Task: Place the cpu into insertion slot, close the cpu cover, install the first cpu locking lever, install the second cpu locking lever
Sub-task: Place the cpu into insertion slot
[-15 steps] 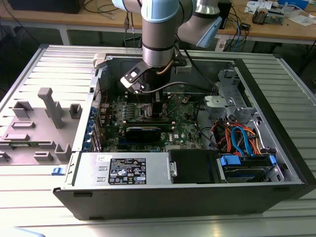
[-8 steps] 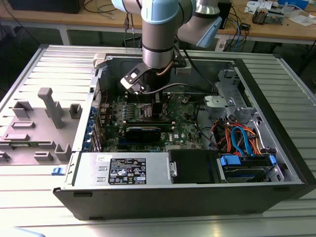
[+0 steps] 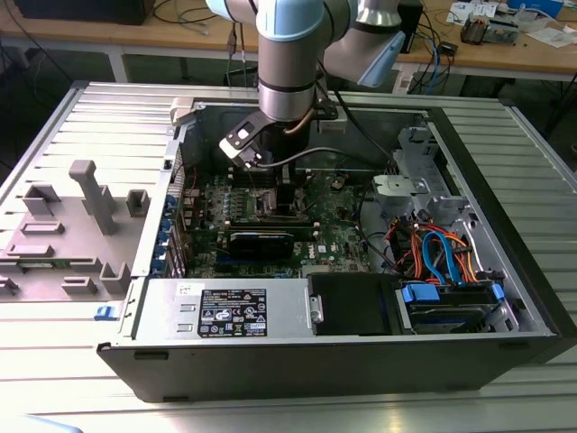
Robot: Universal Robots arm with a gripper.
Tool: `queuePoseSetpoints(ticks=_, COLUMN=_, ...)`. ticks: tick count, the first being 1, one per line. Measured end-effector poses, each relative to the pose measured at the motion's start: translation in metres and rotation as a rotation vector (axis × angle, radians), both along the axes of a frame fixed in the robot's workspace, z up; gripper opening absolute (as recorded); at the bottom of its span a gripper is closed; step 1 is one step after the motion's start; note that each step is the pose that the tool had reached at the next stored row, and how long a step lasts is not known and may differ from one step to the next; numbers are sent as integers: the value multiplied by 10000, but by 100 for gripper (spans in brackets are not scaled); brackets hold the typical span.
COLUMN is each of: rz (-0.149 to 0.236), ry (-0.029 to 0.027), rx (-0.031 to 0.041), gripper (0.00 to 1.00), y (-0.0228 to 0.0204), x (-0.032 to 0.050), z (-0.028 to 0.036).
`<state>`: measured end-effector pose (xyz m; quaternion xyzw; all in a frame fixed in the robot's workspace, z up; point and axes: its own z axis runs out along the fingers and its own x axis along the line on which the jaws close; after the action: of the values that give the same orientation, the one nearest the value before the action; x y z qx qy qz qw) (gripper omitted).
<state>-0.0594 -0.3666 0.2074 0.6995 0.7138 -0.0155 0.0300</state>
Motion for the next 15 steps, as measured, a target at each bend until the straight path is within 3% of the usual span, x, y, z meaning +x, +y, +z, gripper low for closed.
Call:
queuePoseSetpoints(ticks=5, rz=-131, ry=-1, rx=1, gripper=55, y=4, x=-36, z=-18)
queuePoseSetpoints(ticks=15, rz=-332, ry=0, rx=-12, gripper=55, y=16, x=-26, z=-66)
